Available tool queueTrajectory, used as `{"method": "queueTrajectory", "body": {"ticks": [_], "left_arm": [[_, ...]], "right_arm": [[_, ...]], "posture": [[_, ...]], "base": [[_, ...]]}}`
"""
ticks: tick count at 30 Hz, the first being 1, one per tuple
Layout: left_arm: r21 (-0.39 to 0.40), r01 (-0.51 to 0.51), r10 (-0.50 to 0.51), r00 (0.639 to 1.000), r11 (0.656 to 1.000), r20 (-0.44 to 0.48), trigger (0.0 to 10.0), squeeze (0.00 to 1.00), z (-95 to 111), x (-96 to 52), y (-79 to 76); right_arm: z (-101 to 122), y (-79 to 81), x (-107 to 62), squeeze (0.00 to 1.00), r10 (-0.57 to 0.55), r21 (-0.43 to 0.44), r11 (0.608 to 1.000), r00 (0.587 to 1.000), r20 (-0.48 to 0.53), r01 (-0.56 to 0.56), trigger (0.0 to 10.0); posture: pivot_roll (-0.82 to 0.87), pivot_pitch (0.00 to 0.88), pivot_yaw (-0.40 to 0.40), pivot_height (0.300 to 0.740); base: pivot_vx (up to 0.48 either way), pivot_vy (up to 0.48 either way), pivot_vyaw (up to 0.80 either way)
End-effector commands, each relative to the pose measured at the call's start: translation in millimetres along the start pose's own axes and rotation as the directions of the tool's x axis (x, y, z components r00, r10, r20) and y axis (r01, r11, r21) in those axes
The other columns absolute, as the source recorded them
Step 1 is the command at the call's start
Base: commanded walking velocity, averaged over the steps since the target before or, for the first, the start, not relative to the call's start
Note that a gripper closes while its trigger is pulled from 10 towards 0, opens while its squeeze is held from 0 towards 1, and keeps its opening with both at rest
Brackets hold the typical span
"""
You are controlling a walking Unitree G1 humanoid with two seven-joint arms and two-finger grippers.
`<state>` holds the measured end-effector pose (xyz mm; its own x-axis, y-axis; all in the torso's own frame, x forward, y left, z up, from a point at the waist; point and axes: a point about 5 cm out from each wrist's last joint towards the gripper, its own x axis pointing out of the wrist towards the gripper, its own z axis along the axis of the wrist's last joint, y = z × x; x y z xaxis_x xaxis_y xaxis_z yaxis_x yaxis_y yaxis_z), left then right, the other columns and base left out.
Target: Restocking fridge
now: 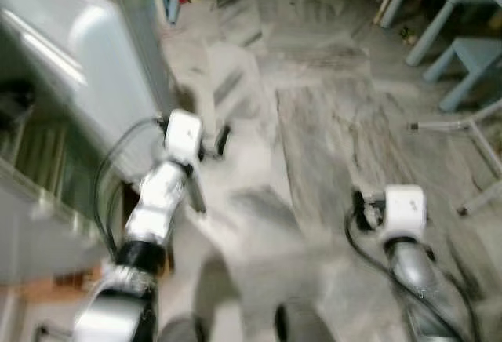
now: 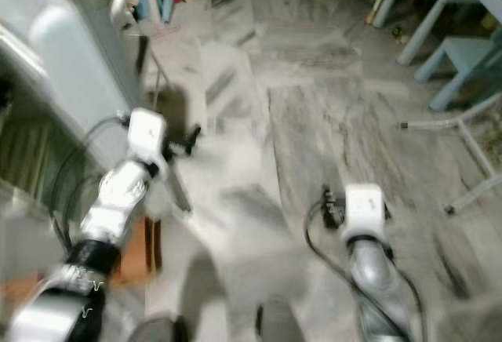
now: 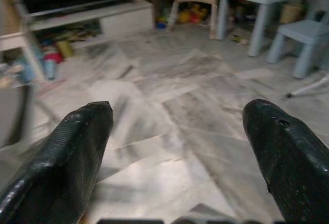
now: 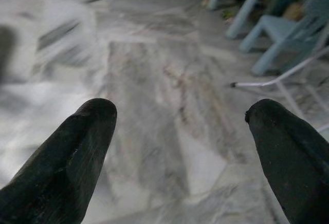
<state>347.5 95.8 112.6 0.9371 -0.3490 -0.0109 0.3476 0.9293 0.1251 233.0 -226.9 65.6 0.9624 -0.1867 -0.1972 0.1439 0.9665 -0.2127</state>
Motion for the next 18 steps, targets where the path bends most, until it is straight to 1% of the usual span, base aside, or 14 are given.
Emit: {"method": "queueTrajectory", "body": {"ticks": [1, 4, 5, 7, 9, 10, 11, 12, 13, 14, 16, 18], "left_arm": [[0.035, -0.064, 0.064, 0.998, 0.997, -0.008, 10.0, 0.00, -0.2, 0.3, 16.3], [0.041, -0.082, 0.082, 0.996, 0.996, -0.016, 10.0, 0.00, 0.5, 4.9, 16.3], [0.033, -0.072, 0.073, 0.997, 0.997, -0.019, 10.0, 0.00, 1.5, 7.8, 13.9], [0.034, -0.062, 0.063, 0.998, 0.997, -0.019, 10.0, 0.00, 2.0, 9.1, 11.5], [0.029, -0.023, 0.023, 1.000, 0.999, -0.006, 10.0, 0.00, 3.8, 11.0, 3.6], [0.023, 0.017, -0.017, 1.000, 1.000, 0.015, 10.0, 0.00, 4.9, 11.0, -4.9], [0.019, 0.026, -0.026, 0.999, 0.999, 0.021, 10.0, 0.00, 5.1, 10.7, -6.9], [0.000, 0.056, -0.056, 0.998, 0.998, 0.033, 10.0, 0.00, 4.0, 7.9, -11.4], [0.003, 0.085, -0.085, 0.995, 0.996, 0.046, 10.0, 0.00, -1.2, 0.1, -16.1], [0.014, 0.087, -0.088, 0.995, 0.996, 0.047, 10.0, 0.00, -3.9, -3.6, -16.9], [0.008, 0.094, -0.095, 0.995, 0.996, 0.034, 10.0, 0.00, -13.5, -13.6, -15.7], [0.012, 0.080, -0.081, 0.996, 0.997, 0.024, 10.0, 0.00, -21.0, -24.9, -10.1]], "right_arm": [[4.9, 5.1, 0.0, 0.00, 0.012, 0.001, 1.000, 1.000, 0.025, -0.012, 10.0], [5.2, 5.6, 0.1, 0.00, 0.010, 0.000, 1.000, 1.000, 0.027, -0.010, 10.0], [5.2, 5.7, 0.1, 0.00, 0.009, -0.001, 1.000, 1.000, 0.028, -0.009, 10.0], [5.1, 5.8, 0.1, 0.00, 0.008, 0.000, 1.000, 1.000, 0.028, -0.008, 10.0], [4.9, 6.2, 0.2, 0.00, 0.008, 0.001, 1.000, 1.000, 0.027, -0.008, 10.0], [4.8, 6.2, 0.2, 0.00, 0.009, 0.002, 1.000, 1.000, 0.027, -0.009, 10.0], [4.8, 6.1, 0.2, 0.00, 0.009, 0.003, 1.000, 1.000, 0.027, -0.009, 10.0], [4.5, 6.2, 0.0, 0.00, 0.008, 0.004, 1.000, 1.000, 0.026, -0.008, 10.0], [4.2, 6.1, -0.3, 0.00, 0.006, 0.008, 1.000, 1.000, 0.026, -0.006, 10.0], [4.1, 6.0, -0.4, 0.00, 0.005, 0.009, 1.000, 1.000, 0.026, -0.005, 10.0], [4.0, 6.1, -0.9, 0.00, 0.003, 0.012, 1.000, 1.000, 0.028, -0.003, 10.0], [4.3, 6.1, -1.3, 0.00, 0.003, 0.014, 1.000, 1.000, 0.031, -0.004, 10.0]], "posture": [[-0.11, 0.124, -0.019, 0.740], [-0.11, 0.122, -0.017, 0.740], [-0.11, 0.122, -0.016, 0.740], [-0.11, 0.120, -0.015, 0.740], [-0.11, 0.120, -0.015, 0.740], [-0.11, 0.120, -0.015, 0.740], [-0.11, 0.120, -0.015, 0.740], [-0.11, 0.119, -0.010, 0.740], [-0.11, 0.119, -0.010, 0.740], [-0.11, 0.119, -0.010, 0.740], [-0.11, 0.121, -0.007, 0.740], [-0.10, 0.122, -0.007, 0.740]], "base": [[0.480, 0.000, 0.00], [0.480, 0.000, 0.00], [0.480, 0.000, 0.00], [0.480, 0.000, 0.00], [0.480, 0.000, 0.00], [0.315, 0.000, 0.00], [0.315, 0.000, 0.00], [0.000, 0.000, 0.00], [0.000, 0.000, 0.00], [0.000, 0.000, 0.00], [0.000, 0.000, 0.00], [0.000, 0.000, 0.00]]}}
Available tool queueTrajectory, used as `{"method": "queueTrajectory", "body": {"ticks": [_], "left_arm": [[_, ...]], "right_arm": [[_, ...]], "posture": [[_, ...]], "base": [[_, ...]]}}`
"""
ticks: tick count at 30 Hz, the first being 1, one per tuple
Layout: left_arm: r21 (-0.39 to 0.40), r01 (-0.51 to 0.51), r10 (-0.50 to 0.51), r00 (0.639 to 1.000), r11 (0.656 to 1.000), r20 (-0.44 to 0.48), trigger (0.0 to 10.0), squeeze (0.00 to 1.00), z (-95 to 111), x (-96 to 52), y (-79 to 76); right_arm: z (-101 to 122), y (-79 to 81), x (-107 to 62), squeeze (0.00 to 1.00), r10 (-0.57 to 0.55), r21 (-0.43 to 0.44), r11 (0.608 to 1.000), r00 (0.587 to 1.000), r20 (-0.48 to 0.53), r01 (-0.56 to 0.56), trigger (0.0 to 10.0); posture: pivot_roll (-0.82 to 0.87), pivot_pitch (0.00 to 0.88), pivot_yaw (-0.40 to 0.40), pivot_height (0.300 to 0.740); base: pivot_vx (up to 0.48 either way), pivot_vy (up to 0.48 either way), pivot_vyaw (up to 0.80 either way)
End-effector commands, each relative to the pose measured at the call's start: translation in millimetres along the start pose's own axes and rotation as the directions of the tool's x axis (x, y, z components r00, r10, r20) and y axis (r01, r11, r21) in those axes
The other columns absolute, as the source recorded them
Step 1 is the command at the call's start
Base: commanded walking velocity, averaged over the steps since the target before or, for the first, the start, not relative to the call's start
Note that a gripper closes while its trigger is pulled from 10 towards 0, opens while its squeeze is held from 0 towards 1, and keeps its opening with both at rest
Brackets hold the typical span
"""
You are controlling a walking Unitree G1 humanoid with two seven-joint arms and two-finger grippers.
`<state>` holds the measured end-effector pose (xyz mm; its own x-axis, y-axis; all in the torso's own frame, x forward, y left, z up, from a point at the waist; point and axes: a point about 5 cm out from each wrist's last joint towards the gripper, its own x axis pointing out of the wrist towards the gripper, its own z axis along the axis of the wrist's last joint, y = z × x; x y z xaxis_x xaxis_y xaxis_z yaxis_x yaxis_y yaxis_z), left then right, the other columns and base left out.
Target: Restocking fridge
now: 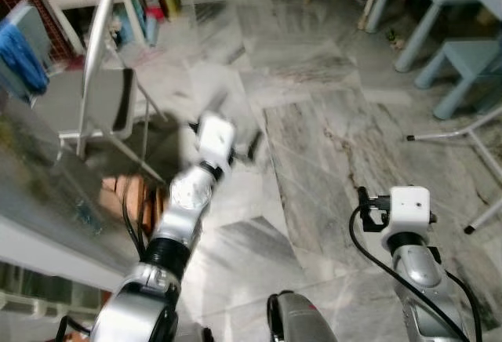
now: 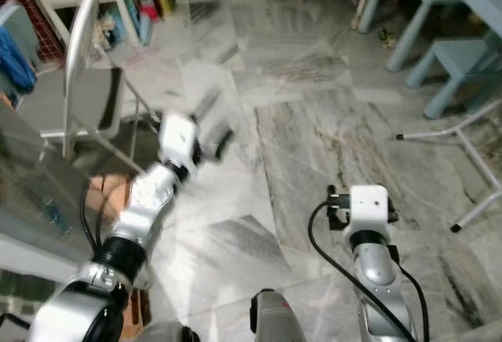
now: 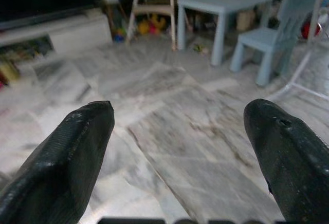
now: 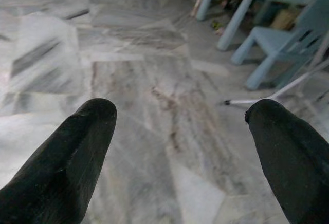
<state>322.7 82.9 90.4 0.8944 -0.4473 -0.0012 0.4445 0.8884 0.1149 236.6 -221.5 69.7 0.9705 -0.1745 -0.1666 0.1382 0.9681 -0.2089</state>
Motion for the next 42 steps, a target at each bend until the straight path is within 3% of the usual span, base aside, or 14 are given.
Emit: {"method": "queueTrajectory", "body": {"ticks": [1, 2, 9, 13, 17, 27, 42], "left_arm": [[0.014, -0.036, 0.036, 0.999, 0.999, -0.008, 10.0, 0.00, -4.9, -14.9, 15.6], [0.009, -0.074, 0.074, 0.997, 0.997, -0.031, 10.0, 0.00, -11.3, -29.5, 24.5], [-0.018, -0.239, 0.237, 0.969, 0.971, -0.061, 10.0, 0.00, -14.2, -63.9, 53.1], [-0.022, -0.310, 0.307, 0.946, 0.950, -0.101, 10.0, 0.00, -16.6, -82.9, 61.4], [-0.019, -0.307, 0.302, 0.943, 0.951, -0.142, 10.0, 0.00, -18.9, -97.9, 57.8], [-0.016, -0.292, 0.285, 0.944, 0.956, -0.168, 10.0, 0.00, -16.4, -100.5, 55.0], [-0.009, -0.261, 0.255, 0.949, 0.965, -0.186, 10.0, 0.00, -14.6, -101.0, 50.1]], "right_arm": [[-1.1, 0.9, -2.9, 0.00, -0.003, 0.012, 1.000, 1.000, 0.000, 0.003, 10.0], [1.2, 2.0, -2.2, 0.00, 0.015, 0.001, 1.000, 1.000, 0.013, -0.015, 10.0], [11.1, 9.4, 4.9, 0.00, 0.045, 0.011, 0.999, 0.998, 0.053, -0.045, 10.0], [13.4, 10.5, 7.7, 0.00, 0.048, 0.016, 0.999, 0.997, 0.060, -0.049, 10.0], [10.3, 10.5, 7.9, 0.00, 0.049, 0.020, 0.999, 0.998, 0.048, -0.050, 10.0], [9.5, 10.4, 9.5, 0.00, 0.052, 0.022, 0.998, 0.998, 0.042, -0.053, 10.0], [7.5, 10.2, 11.2, 0.00, 0.050, 0.028, 0.998, 0.998, 0.033, -0.051, 10.0]], "posture": [[-0.09, 0.124, -0.010, 0.740], [-0.09, 0.124, -0.011, 0.740], [-0.06, 0.123, -0.018, 0.740], [-0.04, 0.127, -0.017, 0.740], [-0.04, 0.129, -0.021, 0.740], [-0.04, 0.126, -0.026, 0.740], [-0.04, 0.123, -0.025, 0.740]], "base": [[0.000, 0.000, 0.00], [0.000, 0.000, 0.00], [0.000, 0.000, 0.55], [0.000, 0.000, 0.77], [0.000, 0.000, 0.52], [0.000, 0.136, 0.00], [-0.250, 0.308, 0.00]]}}
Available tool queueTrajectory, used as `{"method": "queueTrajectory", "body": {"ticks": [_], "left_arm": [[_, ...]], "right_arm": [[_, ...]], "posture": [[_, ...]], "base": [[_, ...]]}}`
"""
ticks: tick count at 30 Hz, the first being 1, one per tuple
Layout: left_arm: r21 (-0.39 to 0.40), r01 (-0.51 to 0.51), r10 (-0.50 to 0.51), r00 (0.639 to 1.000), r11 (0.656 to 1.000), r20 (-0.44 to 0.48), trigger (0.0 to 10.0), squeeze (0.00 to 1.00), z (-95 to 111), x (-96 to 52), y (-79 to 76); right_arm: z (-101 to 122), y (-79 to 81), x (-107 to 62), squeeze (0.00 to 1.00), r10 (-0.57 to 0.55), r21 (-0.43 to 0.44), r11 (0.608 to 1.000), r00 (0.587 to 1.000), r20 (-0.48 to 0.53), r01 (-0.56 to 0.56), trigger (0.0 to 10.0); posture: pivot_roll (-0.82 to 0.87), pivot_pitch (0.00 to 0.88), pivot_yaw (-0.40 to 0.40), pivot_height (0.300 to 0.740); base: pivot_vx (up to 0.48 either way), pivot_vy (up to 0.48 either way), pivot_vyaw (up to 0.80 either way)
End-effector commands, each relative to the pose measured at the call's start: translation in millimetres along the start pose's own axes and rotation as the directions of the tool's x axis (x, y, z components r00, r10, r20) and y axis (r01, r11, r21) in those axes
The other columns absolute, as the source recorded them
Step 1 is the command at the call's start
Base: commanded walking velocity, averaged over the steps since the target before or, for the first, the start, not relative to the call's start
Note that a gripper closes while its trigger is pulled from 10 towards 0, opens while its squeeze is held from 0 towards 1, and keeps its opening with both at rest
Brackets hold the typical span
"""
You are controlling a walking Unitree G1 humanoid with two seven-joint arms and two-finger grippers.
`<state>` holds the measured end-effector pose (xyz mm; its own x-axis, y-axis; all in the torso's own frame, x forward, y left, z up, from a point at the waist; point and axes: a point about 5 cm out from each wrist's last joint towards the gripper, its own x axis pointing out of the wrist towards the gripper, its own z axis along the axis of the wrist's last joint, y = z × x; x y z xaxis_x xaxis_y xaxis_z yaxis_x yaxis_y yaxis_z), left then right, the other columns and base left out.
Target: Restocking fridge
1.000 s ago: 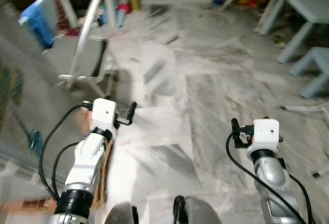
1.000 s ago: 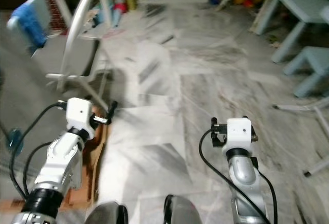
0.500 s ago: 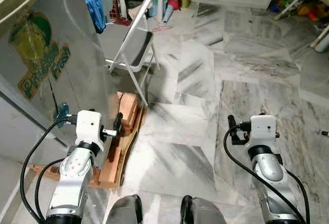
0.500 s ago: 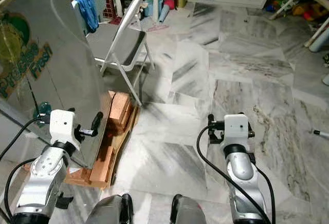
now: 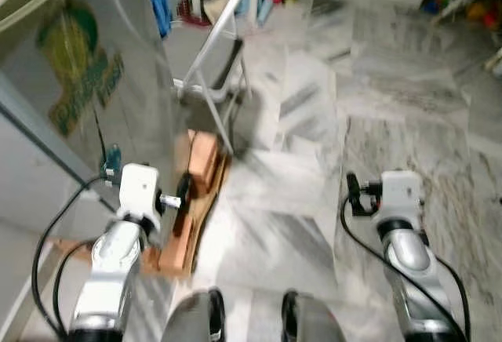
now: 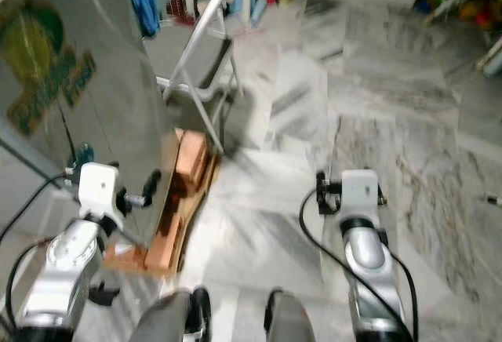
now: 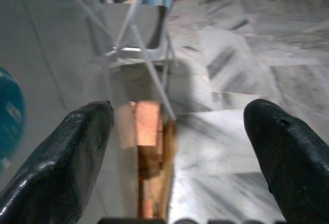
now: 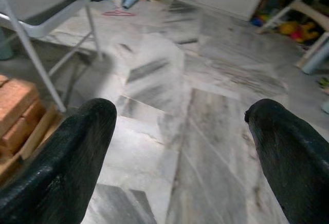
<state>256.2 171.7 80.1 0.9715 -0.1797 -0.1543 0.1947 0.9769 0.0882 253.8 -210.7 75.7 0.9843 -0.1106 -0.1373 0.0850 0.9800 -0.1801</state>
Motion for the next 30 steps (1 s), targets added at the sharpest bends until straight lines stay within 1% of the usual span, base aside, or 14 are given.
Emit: {"method": "queueTrajectory", "body": {"ticks": [1, 8, 10, 16, 20, 23, 24, 25, 28, 29, 30], "left_arm": [[0.013, 0.000, 0.000, 1.000, 1.000, -0.004, 10.0, 0.00, 1.4, -1.5, 1.7], [0.015, 0.002, -0.002, 1.000, 1.000, 0.002, 10.0, 0.00, 2.1, -1.4, 1.0], [0.037, 0.009, -0.009, 1.000, 0.999, 0.011, 10.0, 0.00, 3.6, -1.0, 1.4], [0.031, 0.016, -0.016, 1.000, 0.999, 0.007, 10.0, 0.00, 3.2, 1.7, 4.7], [0.026, -0.022, 0.022, 1.000, 0.999, 0.012, 10.0, 0.00, 3.7, 4.3, 9.0], [-0.004, -0.094, 0.095, 0.995, 0.996, 0.011, 10.0, 0.00, 3.5, 15.7, 16.9], [-0.004, -0.094, 0.095, 0.995, 0.996, 0.011, 10.0, 0.00, 3.5, 15.7, 16.9], [-0.016, -0.132, 0.132, 0.991, 0.991, 0.014, 10.0, 0.00, 4.6, 24.0, 22.5], [-0.039, -0.171, 0.173, 0.985, 0.984, 0.027, 10.0, 0.00, 11.8, 44.1, 30.0], [-0.037, -0.182, 0.183, 0.983, 0.983, 0.032, 10.0, 0.00, 13.8, 47.8, 31.5], [-0.037, -0.182, 0.183, 0.983, 0.983, 0.032, 10.0, 0.00, 13.8, 47.8, 31.5]], "right_arm": [[-3.5, -1.2, -2.6, 0.00, -0.008, 0.009, 1.000, 1.000, -0.010, 0.008, 10.0], [-3.9, -1.4, -1.4, 0.00, -0.009, 0.010, 1.000, 1.000, -0.010, 0.009, 10.0], [-3.8, -1.4, -1.2, 0.00, -0.010, 0.011, 1.000, 1.000, -0.010, 0.010, 10.0], [-3.9, -0.9, -1.6, 0.00, -0.013, 0.012, 1.000, 1.000, -0.008, 0.013, 10.0], [-3.9, -1.1, -1.9, 0.00, -0.014, 0.013, 1.000, 1.000, -0.008, 0.014, 10.0], [-1.4, -0.7, -1.9, 0.00, -0.013, 0.014, 1.000, 1.000, -0.004, 0.013, 10.0], [-1.4, -0.7, -1.9, 0.00, -0.013, 0.014, 1.000, 1.000, -0.004, 0.013, 10.0], [2.3, 0.6, -2.1, 0.00, -0.008, 0.025, 1.000, 1.000, 0.003, 0.008, 10.0], [6.8, 7.0, -4.8, 0.00, 0.024, 0.036, 0.999, 1.000, 0.011, -0.024, 10.0], [6.9, 7.7, -5.7, 0.00, 0.028, 0.038, 0.999, 1.000, 0.009, -0.028, 10.0], [6.9, 7.7, -5.7, 0.00, 0.028, 0.038, 0.999, 1.000, 0.009, -0.028, 10.0]], "posture": [[-0.04, 0.123, -0.025, 0.740], [-0.04, 0.123, -0.026, 0.740], [-0.04, 0.123, -0.026, 0.740], [-0.04, 0.122, -0.025, 0.740], [-0.03, 0.123, -0.029, 0.740], [-0.04, 0.124, -0.033, 0.740], [-0.04, 0.124, -0.033, 0.740], [-0.04, 0.126, -0.038, 0.740], [-0.05, 0.128, -0.043, 0.740], [-0.05, 0.128, -0.043, 0.740], [-0.05, 0.128, -0.043, 0.740]], "base": [[-0.262, 0.307, 0.00], [-0.259, 0.303, 0.00], [0.000, 0.000, 0.00], [0.000, 0.000, 0.00], [0.000, 0.000, 0.00], [0.000, 0.000, 0.00], [0.000, 0.000, 0.00], [0.000, 0.000, 0.00], [0.000, 0.000, 0.00], [0.000, 0.000, 0.00], [0.000, 0.000, 0.00]]}}
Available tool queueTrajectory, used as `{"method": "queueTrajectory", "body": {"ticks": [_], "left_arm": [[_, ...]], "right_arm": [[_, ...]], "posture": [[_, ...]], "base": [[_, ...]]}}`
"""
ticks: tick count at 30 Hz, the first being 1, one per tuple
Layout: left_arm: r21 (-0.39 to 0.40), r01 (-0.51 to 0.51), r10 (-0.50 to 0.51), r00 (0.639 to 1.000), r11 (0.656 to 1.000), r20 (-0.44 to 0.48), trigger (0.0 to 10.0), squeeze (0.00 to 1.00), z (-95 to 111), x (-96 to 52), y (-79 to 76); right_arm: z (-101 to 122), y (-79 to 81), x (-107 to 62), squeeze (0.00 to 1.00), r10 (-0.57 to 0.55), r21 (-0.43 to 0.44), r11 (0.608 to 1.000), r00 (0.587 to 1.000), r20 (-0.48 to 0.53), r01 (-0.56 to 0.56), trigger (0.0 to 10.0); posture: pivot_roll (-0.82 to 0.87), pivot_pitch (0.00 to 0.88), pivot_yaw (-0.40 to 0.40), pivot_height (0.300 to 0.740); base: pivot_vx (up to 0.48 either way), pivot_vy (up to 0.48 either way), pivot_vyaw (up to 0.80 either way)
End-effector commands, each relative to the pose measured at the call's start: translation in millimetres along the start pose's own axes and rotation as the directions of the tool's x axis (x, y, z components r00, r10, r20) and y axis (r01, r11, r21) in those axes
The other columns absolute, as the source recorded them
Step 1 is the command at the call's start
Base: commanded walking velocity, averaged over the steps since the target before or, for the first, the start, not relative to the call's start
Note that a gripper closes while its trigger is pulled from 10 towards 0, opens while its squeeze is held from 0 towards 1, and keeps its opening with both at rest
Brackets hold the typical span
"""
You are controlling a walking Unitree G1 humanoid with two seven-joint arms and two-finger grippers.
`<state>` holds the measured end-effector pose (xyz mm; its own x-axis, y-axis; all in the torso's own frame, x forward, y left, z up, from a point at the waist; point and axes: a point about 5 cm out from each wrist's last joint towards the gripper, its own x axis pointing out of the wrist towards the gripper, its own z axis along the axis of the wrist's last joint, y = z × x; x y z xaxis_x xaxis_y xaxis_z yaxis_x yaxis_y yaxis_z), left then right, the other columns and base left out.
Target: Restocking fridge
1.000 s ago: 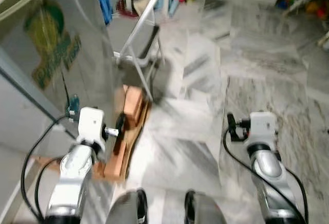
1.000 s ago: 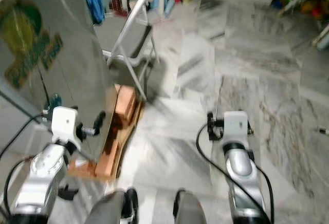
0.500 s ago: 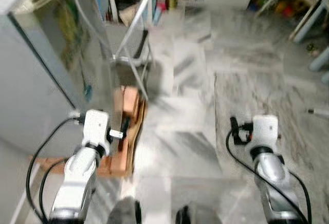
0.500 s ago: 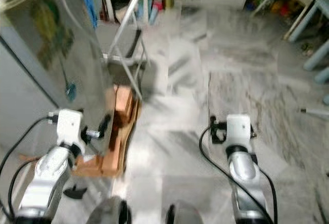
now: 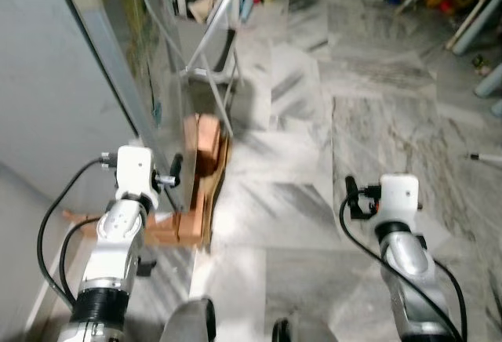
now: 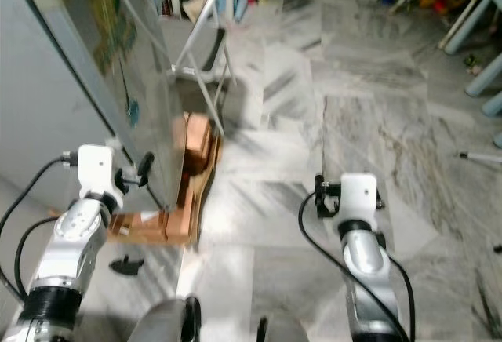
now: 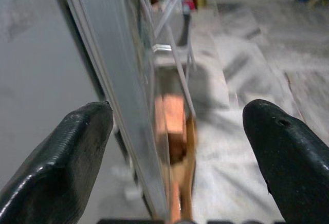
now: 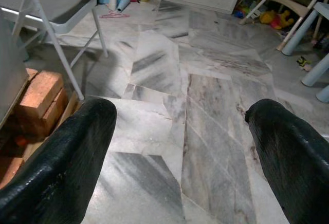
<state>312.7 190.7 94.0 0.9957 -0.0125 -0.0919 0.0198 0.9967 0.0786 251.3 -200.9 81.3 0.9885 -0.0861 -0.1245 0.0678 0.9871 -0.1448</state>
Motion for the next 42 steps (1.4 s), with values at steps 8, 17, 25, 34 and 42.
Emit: {"method": "queueTrajectory", "body": {"ticks": [8, 17, 25, 34, 42], "left_arm": [[0.042, -0.042, 0.041, 0.999, 0.998, 0.018, 10.0, 0.00, 11.9, 32.7, 5.0], [0.072, -0.193, 0.191, 0.981, 0.979, 0.028, 10.0, 0.00, 24.7, 50.6, 18.7], [0.081, -0.208, 0.209, 0.978, 0.975, -0.002, 10.0, 0.00, 15.8, 49.7, 17.8], [0.077, -0.297, 0.299, 0.954, 0.952, -0.007, 10.0, 0.00, 31.4, 59.7, 22.2], [0.049, -0.200, 0.199, 0.980, 0.979, 0.021, 10.0, 0.00, 52.8, 71.7, 5.0]], "right_arm": [[0.7, -3.1, -15.2, 0.00, 0.021, -0.005, 1.000, 1.000, -0.019, -0.021, 10.0], [2.4, -10.3, -27.4, 0.00, 0.021, -0.017, 1.000, 0.999, -0.039, -0.022, 10.0], [3.6, -9.4, -28.2, 0.00, 0.035, -0.022, 0.999, 0.998, -0.048, -0.036, 10.0], [3.4, -6.2, -29.7, 0.00, 0.065, -0.016, 0.998, 0.996, -0.062, -0.066, 10.0], [-4.8, -12.1, -44.1, 0.00, 0.070, -0.024, 0.997, 0.993, -0.099, -0.073, 10.0]], "posture": [[-0.11, 0.140, -0.046, 0.740], [-0.17, 0.152, -0.054, 0.740], [-0.17, 0.153, -0.058, 0.740], [-0.17, 0.158, -0.064, 0.740], [-0.18, 0.159, -0.057, 0.740]], "base": [[0.000, 0.000, 0.00], [0.000, 0.000, 0.00], [0.000, 0.000, 0.00], [0.000, 0.000, 0.00], [0.000, 0.000, 0.00]]}}
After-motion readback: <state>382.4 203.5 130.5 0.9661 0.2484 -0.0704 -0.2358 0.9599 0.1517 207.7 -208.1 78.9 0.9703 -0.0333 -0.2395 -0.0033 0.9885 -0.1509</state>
